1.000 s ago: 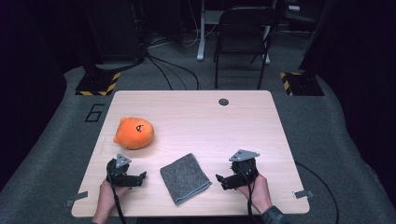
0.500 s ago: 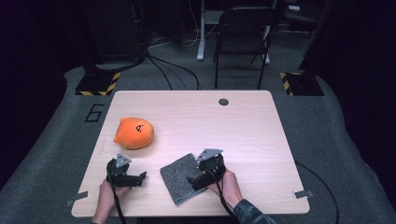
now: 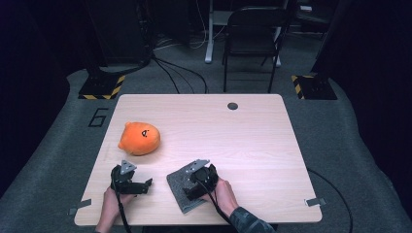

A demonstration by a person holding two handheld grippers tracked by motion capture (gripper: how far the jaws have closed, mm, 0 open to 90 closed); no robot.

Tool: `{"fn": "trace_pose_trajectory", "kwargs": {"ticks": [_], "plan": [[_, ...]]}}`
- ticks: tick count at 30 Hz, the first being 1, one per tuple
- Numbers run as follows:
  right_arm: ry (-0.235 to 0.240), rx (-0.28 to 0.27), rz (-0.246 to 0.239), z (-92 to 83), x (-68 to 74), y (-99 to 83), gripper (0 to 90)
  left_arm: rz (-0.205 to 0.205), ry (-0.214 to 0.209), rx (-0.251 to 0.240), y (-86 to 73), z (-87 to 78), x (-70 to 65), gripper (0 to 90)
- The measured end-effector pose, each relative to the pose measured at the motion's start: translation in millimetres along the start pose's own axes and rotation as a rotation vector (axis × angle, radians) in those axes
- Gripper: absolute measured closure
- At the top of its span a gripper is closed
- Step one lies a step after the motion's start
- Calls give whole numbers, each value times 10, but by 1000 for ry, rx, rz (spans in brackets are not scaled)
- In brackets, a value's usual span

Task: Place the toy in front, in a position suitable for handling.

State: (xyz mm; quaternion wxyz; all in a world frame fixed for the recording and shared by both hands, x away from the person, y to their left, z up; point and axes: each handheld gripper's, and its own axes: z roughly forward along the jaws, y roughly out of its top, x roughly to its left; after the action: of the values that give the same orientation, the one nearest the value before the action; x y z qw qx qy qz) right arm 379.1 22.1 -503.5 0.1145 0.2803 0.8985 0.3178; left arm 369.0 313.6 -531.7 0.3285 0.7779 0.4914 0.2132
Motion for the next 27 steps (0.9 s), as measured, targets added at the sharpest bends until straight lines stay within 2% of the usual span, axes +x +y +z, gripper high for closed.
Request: {"fn": "trace_pose_trajectory", "kwargs": {"ticks": [2, 5, 6, 7, 8, 9, 12, 14, 16, 20, 27], "plan": [[-3, 9, -6, 32, 20, -3, 150, 0, 0, 0, 0, 0, 0, 0], [-3, 25, -8, 71, 42, -17, 233, 1, -1, 0, 0, 0, 1, 1], [-3, 25, -8, 71, 42, -17, 233, 1, -1, 0, 0, 0, 1, 0], [12, 23, -6, 61, 26, -30, 302, 2, -3, 4, 1, -3, 2, 1], [12, 23, -6, 61, 26, -30, 302, 1, -3, 2, 0, -2, 2, 1], [20, 13, -7, 54, 30, -41, 385, 1, -5, 5, 1, -4, 3, 1], [29, 1, -18, 36, 49, -49, 520, 0, -1, 0, 0, 0, 0, 1], [31, 0, -22, 31, 57, -51, 554, 1, -3, 4, 1, -3, 2, 1], [40, -5, -26, 24, 61, -53, 649, 1, -3, 2, 0, -2, 1, 1], [43, -5, -34, 17, 64, -54, 705, 3, -6, 5, 2, -3, 4, 1], [29, -34, -44, -47, 80, -47, 738, 2, -3, -1, 0, 1, 2, 1]]}}
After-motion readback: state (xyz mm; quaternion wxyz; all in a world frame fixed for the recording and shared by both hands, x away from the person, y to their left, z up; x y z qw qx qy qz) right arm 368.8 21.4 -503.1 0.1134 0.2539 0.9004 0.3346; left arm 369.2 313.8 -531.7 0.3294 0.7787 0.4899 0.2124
